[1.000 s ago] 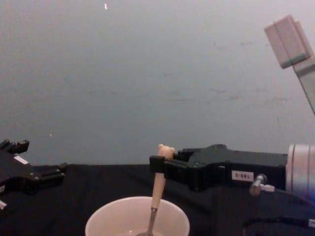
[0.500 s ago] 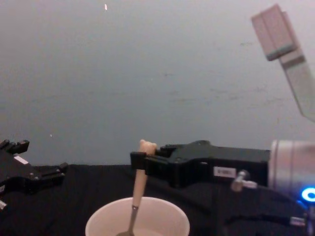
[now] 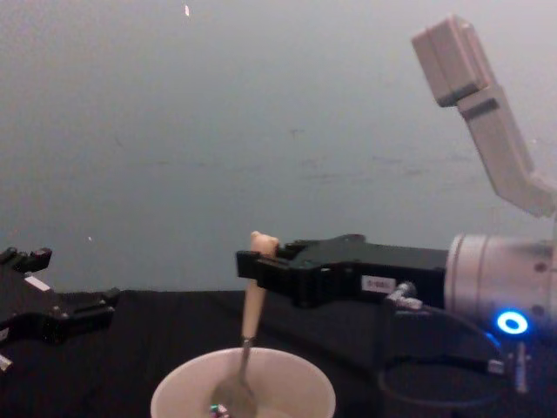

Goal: Pick up the stirring spoon with one hand, stir inside the cup, then place it back in its original position.

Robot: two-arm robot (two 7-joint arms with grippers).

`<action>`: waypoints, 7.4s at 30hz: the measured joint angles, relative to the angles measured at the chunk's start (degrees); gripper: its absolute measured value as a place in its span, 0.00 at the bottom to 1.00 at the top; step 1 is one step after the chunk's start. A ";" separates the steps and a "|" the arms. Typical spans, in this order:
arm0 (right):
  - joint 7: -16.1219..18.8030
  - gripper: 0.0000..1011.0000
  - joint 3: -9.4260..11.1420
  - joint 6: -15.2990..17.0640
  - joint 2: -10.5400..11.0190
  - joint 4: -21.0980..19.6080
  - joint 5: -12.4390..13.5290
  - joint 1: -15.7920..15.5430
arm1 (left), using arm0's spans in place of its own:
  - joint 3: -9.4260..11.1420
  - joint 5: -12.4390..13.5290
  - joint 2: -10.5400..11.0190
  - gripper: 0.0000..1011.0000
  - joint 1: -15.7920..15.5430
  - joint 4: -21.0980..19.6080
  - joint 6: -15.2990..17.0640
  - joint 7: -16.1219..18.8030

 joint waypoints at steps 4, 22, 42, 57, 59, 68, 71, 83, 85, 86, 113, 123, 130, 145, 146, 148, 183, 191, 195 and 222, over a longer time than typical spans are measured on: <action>0.58 0.21 1.18 0.85 1.70 -1.69 0.85 -1.14 | 0.00 0.00 0.00 0.99 0.00 0.00 0.00 0.00; 1.02 0.21 2.34 2.63 4.13 -5.72 4.80 -3.15 | 0.00 0.00 0.00 0.99 0.00 0.00 0.00 0.00; -3.15 0.21 8.05 3.61 5.65 -9.76 12.73 -4.34 | 0.00 0.00 0.00 0.99 0.00 0.00 0.00 0.00; -6.81 0.21 15.12 3.54 9.71 -13.52 20.55 -6.43 | 0.00 0.00 0.00 0.99 0.00 0.00 0.00 0.00; -6.91 0.21 15.92 3.16 10.64 -14.03 21.41 -6.96 | 0.00 0.00 0.00 0.99 0.00 0.00 0.00 0.00; -6.92 0.21 17.57 1.27 14.02 -15.74 22.97 -9.31 | 0.00 0.00 0.00 0.99 0.00 0.00 0.00 0.00; -6.91 0.21 17.56 1.02 15.16 -15.91 23.14 -9.94 | 0.00 0.00 0.00 0.99 0.00 0.00 0.00 0.00; -7.68 0.21 15.51 -0.03 15.57 -14.31 21.06 -10.45 | 0.00 0.00 0.00 0.99 0.00 0.00 0.00 0.00; -7.77 0.21 15.10 -0.21 15.15 -13.47 20.41 -10.22 | 0.00 0.00 0.00 0.99 0.00 0.00 0.00 0.00; -7.77 0.21 14.97 -0.22 15.02 -13.22 20.20 -10.13 | 0.00 0.00 0.00 0.99 0.00 0.00 0.00 0.00; -7.72 0.21 11.32 4.06 12.84 -8.38 16.43 -8.98 | 0.00 0.00 0.00 0.99 0.00 0.00 0.00 0.00; -8.68 0.21 10.76 5.07 11.95 -6.74 15.24 -9.24 | 0.00 0.00 0.00 0.99 0.00 0.00 0.00 0.00; -9.09 0.21 10.51 5.62 11.15 -5.52 14.39 -8.97 | 0.00 0.00 0.00 0.99 0.00 0.00 0.00 0.00; -9.21 0.21 10.49 5.91 10.82 -5.08 13.89 -8.84 | 0.00 0.00 0.00 0.99 0.00 0.00 0.00 0.00; -9.21 0.21 10.50 5.91 10.83 -5.09 13.90 -8.84 | 0.00 0.00 0.00 0.99 0.00 0.00 0.00 0.00; -9.21 0.21 10.51 5.91 10.84 -5.11 13.90 -8.85 | 0.00 0.00 0.00 0.99 0.00 0.00 0.00 0.00; -10.58 0.99 11.96 4.33 9.87 -5.90 13.26 -9.36 | 0.00 0.00 0.00 0.99 0.00 0.00 0.00 0.00; -16.22 0.99 15.78 -0.80 6.23 -5.99 11.19 -9.68 | 0.00 0.00 0.00 0.99 0.00 0.00 0.00 0.00; -22.74 0.99 17.27 -4.14 3.54 -4.50 6.96 -9.61 | 0.00 0.00 0.00 0.99 0.00 0.00 0.00 0.00; -35.17 0.99 12.74 -5.60 0.12 6.59 -10.54 -11.88 | 0.00 0.01 0.00 0.99 0.00 0.00 0.00 0.00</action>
